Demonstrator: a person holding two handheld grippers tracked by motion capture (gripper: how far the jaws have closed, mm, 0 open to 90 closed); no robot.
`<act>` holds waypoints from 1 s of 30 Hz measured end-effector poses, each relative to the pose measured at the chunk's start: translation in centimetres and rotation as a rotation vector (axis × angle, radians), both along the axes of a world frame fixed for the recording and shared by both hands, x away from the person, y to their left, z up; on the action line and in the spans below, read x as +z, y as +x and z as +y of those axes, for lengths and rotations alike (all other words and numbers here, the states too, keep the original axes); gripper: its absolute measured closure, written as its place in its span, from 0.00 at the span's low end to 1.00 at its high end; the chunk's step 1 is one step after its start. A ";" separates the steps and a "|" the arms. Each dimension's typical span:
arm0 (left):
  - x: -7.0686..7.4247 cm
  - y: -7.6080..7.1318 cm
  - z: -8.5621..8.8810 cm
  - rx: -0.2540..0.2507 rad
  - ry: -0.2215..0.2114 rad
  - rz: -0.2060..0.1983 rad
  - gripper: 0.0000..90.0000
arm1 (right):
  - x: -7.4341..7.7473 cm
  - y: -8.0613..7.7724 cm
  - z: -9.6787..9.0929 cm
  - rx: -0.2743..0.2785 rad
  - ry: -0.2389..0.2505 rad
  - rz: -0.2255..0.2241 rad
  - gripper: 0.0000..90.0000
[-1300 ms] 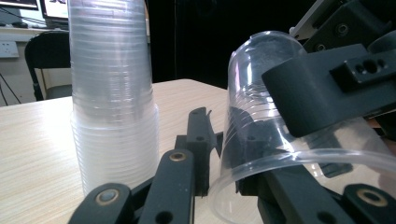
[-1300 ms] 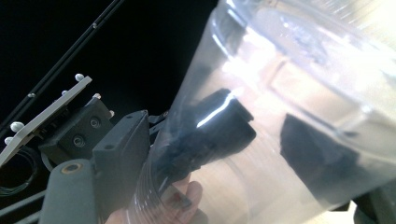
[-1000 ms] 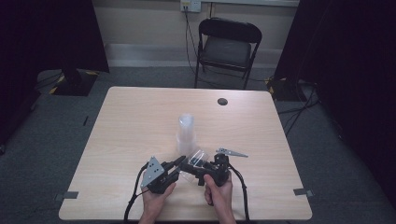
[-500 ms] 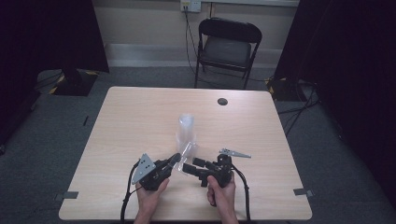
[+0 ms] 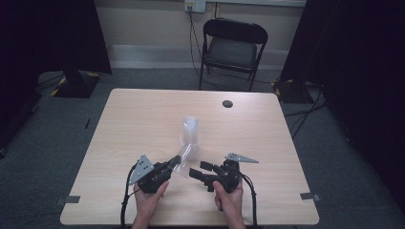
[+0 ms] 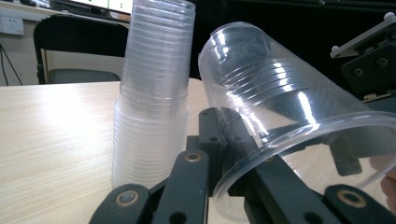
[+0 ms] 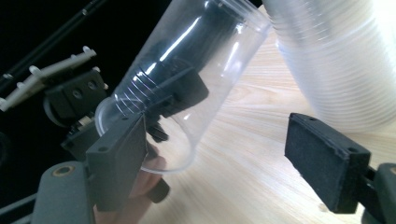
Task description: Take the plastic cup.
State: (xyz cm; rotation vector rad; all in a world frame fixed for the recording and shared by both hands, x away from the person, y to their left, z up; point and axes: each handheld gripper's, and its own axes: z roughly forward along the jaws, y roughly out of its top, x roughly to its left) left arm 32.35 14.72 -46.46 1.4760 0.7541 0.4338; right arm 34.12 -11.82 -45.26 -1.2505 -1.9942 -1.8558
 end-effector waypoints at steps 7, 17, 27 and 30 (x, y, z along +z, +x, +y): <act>0.3 -0.2 0.2 -0.036 -0.007 0.028 0.98 | -0.2 -0.3 -0.5 -0.024 -0.069 -0.054 0.23; 0.8 -0.2 0.1 -0.072 0.036 0.066 0.98 | 0.1 -0.9 -1.5 -0.076 -0.134 -0.150 0.23; 1.3 -0.2 -0.3 -0.092 0.089 0.100 0.98 | -0.2 -1.4 -2.3 -0.111 -0.202 -0.193 0.23; 1.3 0.0 -0.4 -0.090 0.098 0.110 0.98 | -0.2 -1.5 -2.4 -0.112 -0.216 -0.212 0.23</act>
